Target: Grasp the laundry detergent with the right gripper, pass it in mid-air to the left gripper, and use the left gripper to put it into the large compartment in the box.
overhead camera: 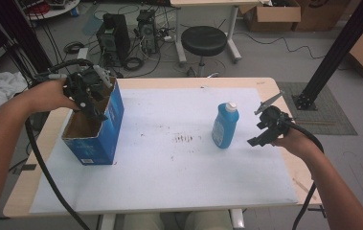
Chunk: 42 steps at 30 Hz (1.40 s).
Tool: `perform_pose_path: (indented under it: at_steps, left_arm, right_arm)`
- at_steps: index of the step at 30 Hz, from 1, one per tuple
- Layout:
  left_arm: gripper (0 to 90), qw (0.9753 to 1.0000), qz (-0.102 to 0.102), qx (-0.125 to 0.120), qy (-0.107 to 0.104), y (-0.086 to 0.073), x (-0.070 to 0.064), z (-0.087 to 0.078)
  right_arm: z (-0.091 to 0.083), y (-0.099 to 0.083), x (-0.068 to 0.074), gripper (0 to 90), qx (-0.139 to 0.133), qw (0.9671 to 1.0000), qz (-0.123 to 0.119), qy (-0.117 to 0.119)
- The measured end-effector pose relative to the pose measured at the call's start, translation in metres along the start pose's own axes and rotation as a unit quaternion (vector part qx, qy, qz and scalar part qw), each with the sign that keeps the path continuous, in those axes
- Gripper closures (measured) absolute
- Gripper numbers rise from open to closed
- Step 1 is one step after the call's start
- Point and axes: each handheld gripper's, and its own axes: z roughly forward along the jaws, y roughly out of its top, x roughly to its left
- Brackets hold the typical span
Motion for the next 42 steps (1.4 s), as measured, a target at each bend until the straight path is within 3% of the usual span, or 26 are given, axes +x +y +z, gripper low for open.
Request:
perform_pose_path:
  at_steps: [10,17,19,26,27,29,34,35,37,40,42]
  left_arm:
    - [21.1,1.0000,0.002,-0.001,0.001,0.000,-0.001,-0.001]
    - [21.0,1.0000,0.001,-0.004,0.001,-0.001,-0.002,0.001]
    - [21.1,1.0000,0.001,-0.002,0.000,-0.001,-0.002,0.002]
    - [21.1,1.0000,0.000,-0.005,0.000,-0.001,-0.002,0.002]
    - [21.1,1.0000,0.001,-0.005,0.000,-0.001,-0.003,0.002]
    - [21.1,1.0000,0.001,-0.004,0.000,-0.001,-0.003,0.002]
    - [21.1,1.0000,0.001,-0.004,0.000,-0.001,-0.003,0.003]
    - [21.1,1.0000,0.001,-0.004,0.000,-0.001,-0.003,0.003]
    - [21.1,1.0000,0.000,-0.004,0.000,0.000,-0.003,0.003]
    - [21.1,1.0000,0.001,-0.005,0.000,0.000,-0.003,0.003]
    - [21.1,1.0000,0.001,-0.005,-0.001,0.000,-0.003,0.003]
  right_arm:
    - [0.013,-0.018,0.005,17.3,-0.028,0.9988,0.039,-0.005]
    - [0.017,-0.028,0.008,17.6,-0.062,0.9960,0.062,-0.016]
    - [0.019,-0.033,0.010,17.7,-0.085,0.9931,0.078,-0.020]
    - [0.021,-0.042,0.013,17.8,-0.117,0.9880,0.095,-0.035]
    - [0.022,-0.046,0.014,17.8,-0.131,0.9851,0.103,-0.043]
    - [0.022,-0.047,0.015,17.9,-0.135,0.9842,0.105,-0.045]
    - [0.026,-0.058,0.016,18.3,-0.168,0.9763,0.123,-0.058]
    - [0.026,-0.058,0.016,18.3,-0.168,0.9763,0.123,-0.058]
    - [0.028,-0.063,0.018,18.3,-0.183,0.9719,0.133,-0.064]
    - [0.030,-0.066,0.020,18.3,-0.192,0.9695,0.137,-0.069]
    - [0.032,-0.069,0.022,18.4,-0.203,0.9656,0.143,-0.077]
